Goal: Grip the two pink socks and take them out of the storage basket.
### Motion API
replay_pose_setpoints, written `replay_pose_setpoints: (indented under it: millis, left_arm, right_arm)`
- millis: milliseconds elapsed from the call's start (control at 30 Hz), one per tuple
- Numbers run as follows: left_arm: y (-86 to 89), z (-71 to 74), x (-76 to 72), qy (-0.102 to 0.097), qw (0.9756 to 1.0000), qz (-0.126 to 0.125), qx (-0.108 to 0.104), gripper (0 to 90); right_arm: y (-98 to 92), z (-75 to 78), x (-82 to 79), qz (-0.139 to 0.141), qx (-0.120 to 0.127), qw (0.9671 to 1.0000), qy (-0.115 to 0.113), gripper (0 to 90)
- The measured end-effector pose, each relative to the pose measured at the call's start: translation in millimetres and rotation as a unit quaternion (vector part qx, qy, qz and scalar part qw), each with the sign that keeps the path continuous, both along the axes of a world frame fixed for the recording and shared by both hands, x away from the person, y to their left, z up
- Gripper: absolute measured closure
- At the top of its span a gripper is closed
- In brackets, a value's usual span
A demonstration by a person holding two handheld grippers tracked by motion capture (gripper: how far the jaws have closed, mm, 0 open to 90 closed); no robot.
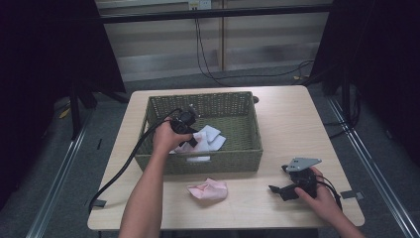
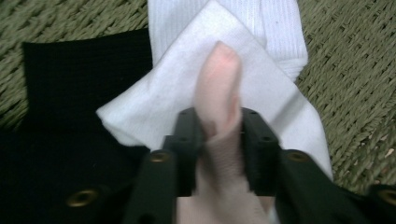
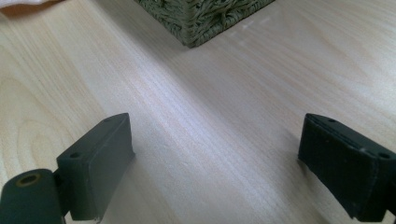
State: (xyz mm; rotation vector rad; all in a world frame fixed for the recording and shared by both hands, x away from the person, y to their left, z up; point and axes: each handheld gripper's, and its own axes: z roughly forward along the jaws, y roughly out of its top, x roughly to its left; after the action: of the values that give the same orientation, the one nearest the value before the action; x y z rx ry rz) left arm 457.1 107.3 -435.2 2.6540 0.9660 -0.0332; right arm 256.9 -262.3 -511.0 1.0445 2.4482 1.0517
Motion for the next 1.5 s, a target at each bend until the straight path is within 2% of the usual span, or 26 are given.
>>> replay_pose_setpoints:
  millis: [100, 133, 200, 300, 367, 667, 767, 867, 1033, 1500]
  left_arm:
    - [3.4, 6.4, -1.8, -0.012, 0.9998, 0.007, 0.011, 74.7]
    - [5.6, 10.4, -2.0, -0.015, 0.9998, 0.002, 0.016, 75.1]
    - [8.1, 17.2, -3.3, -0.018, 0.9997, 0.006, 0.014, 75.4]
    - [12.1, 28.6, -3.9, -0.019, 0.9996, 0.018, -0.006, 75.7]
    - [13.7, 35.1, -3.8, -0.019, 0.9996, 0.018, -0.007, 75.8]
    - [19.6, 49.5, -4.9, -0.002, 0.9993, 0.026, -0.027, 75.8]
    - [20.2, 54.3, -5.5, -0.001, 0.9993, 0.025, -0.028, 75.7]
    - [19.7, 62.0, -6.2, 0.003, 0.9989, 0.024, -0.040, 75.7]
    - [19.2, 70.5, -7.1, 0.016, 0.9985, 0.017, -0.049, 75.7]
    - [19.2, 92.6, -10.7, 0.017, 0.9981, 0.006, -0.059, 75.7]
  right_arm:
    - [0.0, 0.0, 0.0, 0.000, 0.000, 1.0000, 0.000, 9.3]
    - [0.0, 0.0, 0.0, 0.000, 0.000, 1.0000, 0.000, 9.3]
    - [0.0, 0.0, 0.0, 0.000, 0.000, 1.0000, 0.000, 9.3]
    - [0.0, 0.0, 0.0, 0.000, 0.000, 1.0000, 0.000, 9.3]
    - [0.0, 0.0, 0.0, 0.000, 0.000, 1.0000, 0.000, 9.3]
    - [0.0, 0.0, 0.0, 0.000, 0.000, 1.0000, 0.000, 9.3]
    - [0.0, -0.1, 0.2, 0.001, 0.000, 1.0000, -0.001, 9.3]
    - [0.0, -0.1, 0.2, 0.001, 0.000, 1.0000, -0.001, 9.3]
    - [0.1, 0.0, 0.1, 0.000, 0.000, 1.0000, -0.001, 9.3]
    - [0.0, 0.0, 0.2, 0.000, 0.000, 1.0000, -0.001, 9.3]
